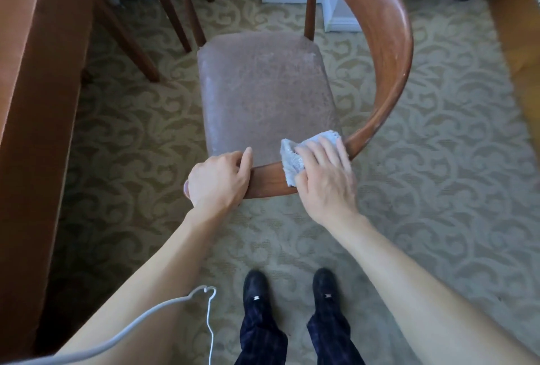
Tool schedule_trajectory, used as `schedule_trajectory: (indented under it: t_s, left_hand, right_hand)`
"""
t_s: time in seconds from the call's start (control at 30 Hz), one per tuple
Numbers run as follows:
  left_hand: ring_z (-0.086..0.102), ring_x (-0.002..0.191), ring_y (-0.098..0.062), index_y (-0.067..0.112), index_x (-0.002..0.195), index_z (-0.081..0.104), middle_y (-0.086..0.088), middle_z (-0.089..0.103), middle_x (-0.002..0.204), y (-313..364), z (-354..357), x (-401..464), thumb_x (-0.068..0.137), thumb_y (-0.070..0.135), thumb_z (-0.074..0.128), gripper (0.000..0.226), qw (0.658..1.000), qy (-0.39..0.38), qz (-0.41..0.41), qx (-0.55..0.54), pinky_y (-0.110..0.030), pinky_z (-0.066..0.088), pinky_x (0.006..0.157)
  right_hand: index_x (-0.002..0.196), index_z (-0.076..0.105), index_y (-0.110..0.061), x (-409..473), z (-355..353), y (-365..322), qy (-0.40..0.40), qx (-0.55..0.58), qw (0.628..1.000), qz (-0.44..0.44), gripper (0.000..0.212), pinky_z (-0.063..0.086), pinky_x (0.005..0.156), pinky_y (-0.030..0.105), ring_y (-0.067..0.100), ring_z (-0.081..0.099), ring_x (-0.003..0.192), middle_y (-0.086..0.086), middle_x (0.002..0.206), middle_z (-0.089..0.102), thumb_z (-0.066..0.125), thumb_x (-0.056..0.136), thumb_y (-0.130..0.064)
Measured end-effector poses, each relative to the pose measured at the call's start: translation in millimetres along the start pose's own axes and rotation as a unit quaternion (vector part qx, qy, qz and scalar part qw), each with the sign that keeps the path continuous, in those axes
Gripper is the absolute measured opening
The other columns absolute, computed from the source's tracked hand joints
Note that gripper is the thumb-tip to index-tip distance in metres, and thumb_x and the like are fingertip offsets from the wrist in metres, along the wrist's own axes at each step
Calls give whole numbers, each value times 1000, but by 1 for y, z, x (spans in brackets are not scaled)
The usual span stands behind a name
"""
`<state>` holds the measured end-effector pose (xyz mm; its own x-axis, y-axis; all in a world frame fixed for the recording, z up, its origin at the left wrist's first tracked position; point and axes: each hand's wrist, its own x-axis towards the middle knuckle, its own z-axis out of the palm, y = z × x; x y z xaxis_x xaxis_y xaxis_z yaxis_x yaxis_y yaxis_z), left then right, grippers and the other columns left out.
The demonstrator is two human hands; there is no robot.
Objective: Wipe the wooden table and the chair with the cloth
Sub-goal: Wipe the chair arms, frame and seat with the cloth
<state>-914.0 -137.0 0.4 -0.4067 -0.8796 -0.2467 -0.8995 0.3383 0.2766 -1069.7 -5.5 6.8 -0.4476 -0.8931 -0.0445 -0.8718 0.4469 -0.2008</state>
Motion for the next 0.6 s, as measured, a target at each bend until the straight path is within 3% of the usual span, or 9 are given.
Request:
schedule_trajectory:
  t_s: [0.2,0.3,0.4,0.5,0.6]
  left_hand:
    - [58,61,-30,21,66,60,1,58,57,-2,-1,-2,99,63,25,64,999,15,35,16,-34,48,63]
    - [61,66,-32,23,68,63,1,62,62,-2,0,-1,98,63,23,64,999,10,23,23,-36,52,68]
    - [63,72,-30,25,74,68,2,65,68,0,1,1,99,61,20,65,1000,6,17,14,-38,51,72]
    - [62,71,-26,25,75,69,4,67,70,0,2,3,102,59,23,63,1000,14,10,-2,-37,45,67]
    - [62,67,-21,25,76,66,5,66,67,-3,1,2,103,62,22,63,1000,23,13,-8,-37,47,63]
  right_hand:
    - [125,61,-12,25,-20,54,6,-21,997,78,56,7,127,48,28,28,150,3,132,58,21,89,-26]
    - [116,65,-14,19,-15,22,-5,-26,996,91,45,8,126,50,31,39,141,5,119,63,29,93,-28]
    - [112,63,-20,4,-2,-28,-6,4,999,45,32,16,124,49,28,51,123,2,110,63,38,96,-31]
    - [114,59,-17,-4,11,-72,-3,55,998,-2,29,19,124,48,29,52,124,3,115,62,41,95,-28]
    - [120,55,-15,-6,17,-75,-15,58,996,-64,31,18,124,47,29,48,131,4,123,60,38,98,-27]
